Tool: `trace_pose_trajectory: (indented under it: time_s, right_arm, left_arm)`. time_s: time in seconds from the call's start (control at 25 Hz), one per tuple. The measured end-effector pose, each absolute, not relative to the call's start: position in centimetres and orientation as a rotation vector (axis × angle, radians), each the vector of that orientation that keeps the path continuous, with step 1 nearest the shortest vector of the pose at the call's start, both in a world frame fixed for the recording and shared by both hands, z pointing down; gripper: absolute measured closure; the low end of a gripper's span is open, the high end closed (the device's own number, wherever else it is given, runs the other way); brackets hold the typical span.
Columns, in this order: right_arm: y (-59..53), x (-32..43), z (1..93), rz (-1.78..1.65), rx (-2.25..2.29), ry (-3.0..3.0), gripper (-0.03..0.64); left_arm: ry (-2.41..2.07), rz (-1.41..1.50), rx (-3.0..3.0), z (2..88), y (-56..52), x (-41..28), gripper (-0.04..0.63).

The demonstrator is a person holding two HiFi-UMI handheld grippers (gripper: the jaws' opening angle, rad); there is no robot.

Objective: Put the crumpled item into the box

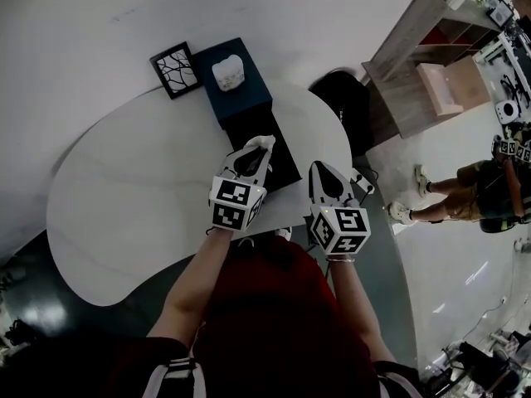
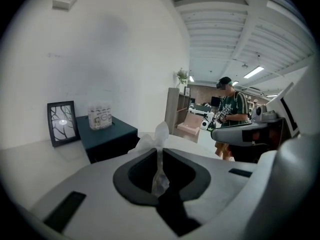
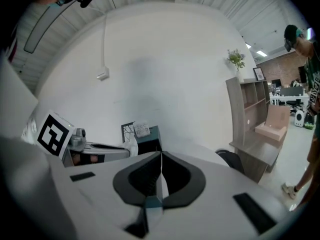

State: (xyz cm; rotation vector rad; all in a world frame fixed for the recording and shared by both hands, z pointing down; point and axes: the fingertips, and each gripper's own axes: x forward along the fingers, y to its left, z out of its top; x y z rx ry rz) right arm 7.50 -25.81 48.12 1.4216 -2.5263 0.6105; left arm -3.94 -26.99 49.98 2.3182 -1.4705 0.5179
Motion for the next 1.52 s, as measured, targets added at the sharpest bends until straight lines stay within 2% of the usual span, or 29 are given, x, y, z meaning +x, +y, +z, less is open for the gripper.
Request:
trace_pose_trajectory:
  time_s: [0.76, 1.52]
  right_arm:
    - [-29.1, 7.7, 49.4, 0.646, 1.316, -2.55, 0.601]
    - [-29.2, 7.6, 50.1, 0.675, 1.283, -2.547, 0.601]
  left_arm:
    - [-1.486, 0.793, 2.243, 53.0, -29.0, -3.1, 0.541]
    - [-1.476, 0.793, 2.229, 53.2, -29.1, -3.0, 0.541]
